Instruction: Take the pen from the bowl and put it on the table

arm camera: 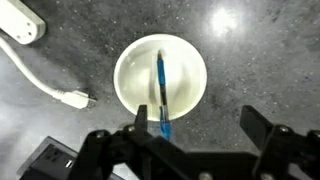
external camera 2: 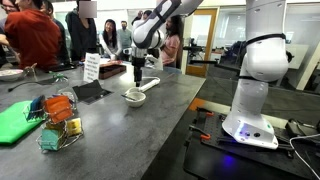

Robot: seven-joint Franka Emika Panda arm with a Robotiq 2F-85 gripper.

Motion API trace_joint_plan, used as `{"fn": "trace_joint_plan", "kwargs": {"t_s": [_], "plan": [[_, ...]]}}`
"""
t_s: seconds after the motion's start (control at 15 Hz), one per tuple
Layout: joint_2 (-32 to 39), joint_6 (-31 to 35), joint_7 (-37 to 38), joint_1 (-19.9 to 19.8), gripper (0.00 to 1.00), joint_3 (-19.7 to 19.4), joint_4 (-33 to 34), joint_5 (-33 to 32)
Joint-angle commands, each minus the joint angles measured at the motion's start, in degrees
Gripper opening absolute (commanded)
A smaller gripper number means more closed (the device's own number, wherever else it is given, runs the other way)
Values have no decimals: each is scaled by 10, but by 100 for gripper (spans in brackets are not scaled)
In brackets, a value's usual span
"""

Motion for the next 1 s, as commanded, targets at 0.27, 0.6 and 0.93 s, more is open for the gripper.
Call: {"fn": "trace_joint_plan", "kwargs": {"t_s": [0.27, 0.6, 0.93], "plan": [[30, 6, -1, -32, 100, 28, 24, -12], [48, 1, -19, -39, 100, 35, 40, -6], [113, 7, -41, -56, 99, 48, 94, -25]]}}
